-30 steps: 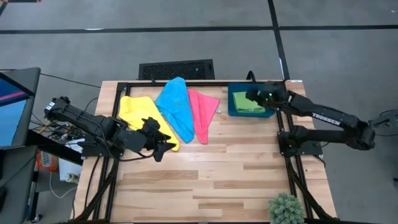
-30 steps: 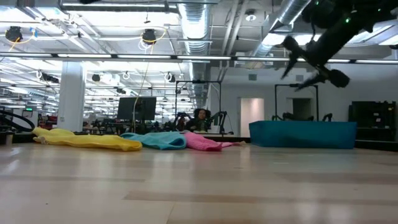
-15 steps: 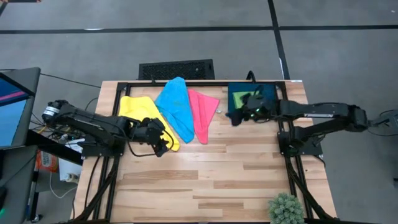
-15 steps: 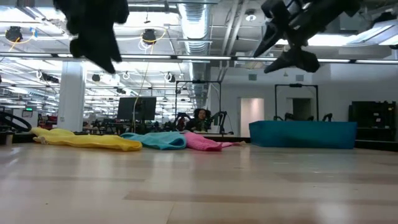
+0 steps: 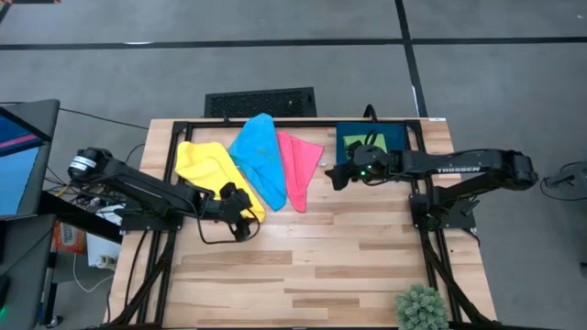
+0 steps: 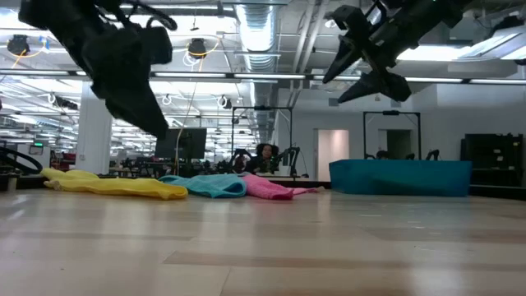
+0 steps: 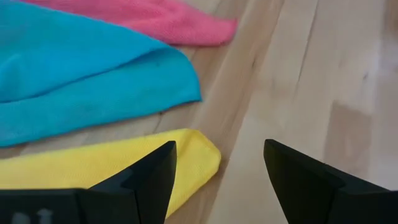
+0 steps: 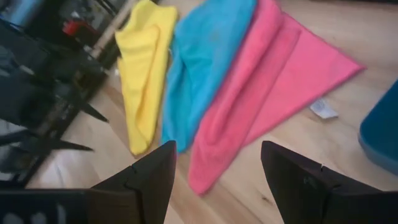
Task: Fold microfiber towels
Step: Fold the yellow towel
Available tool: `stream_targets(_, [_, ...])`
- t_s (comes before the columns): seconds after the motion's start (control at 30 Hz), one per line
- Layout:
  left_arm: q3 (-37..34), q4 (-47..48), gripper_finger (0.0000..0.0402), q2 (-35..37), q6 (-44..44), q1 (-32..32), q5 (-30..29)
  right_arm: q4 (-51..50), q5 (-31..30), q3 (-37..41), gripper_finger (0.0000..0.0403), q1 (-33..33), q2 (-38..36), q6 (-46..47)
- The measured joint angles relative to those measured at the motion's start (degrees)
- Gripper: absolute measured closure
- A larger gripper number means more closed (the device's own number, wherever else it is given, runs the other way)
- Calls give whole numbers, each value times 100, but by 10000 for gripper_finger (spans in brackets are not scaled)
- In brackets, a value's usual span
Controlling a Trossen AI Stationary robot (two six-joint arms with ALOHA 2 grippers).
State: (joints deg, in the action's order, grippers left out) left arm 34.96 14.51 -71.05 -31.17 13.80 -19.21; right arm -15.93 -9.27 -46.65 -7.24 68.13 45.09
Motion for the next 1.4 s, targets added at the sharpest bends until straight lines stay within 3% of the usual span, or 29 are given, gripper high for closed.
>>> stream_targets(0.63, [2, -568, 171, -1628, 523, -50, 244, 189, 20, -3, 143, -26, -1, 33])
stream_targets(0.8, [46, -653, 227, -2030, 508, -42, 398, 209, 21, -2, 143, -26, -1, 141])
stream_targets(1.1, [313, -486, 385, -2042, 229, -167, 688, 235, 30, 0, 143, 140, -1, 154])
stream_targets(1.4, [1544, 361, 400, -1923, -861, -233, 1225, 99, 23, 0, 143, 699, -1, 293])
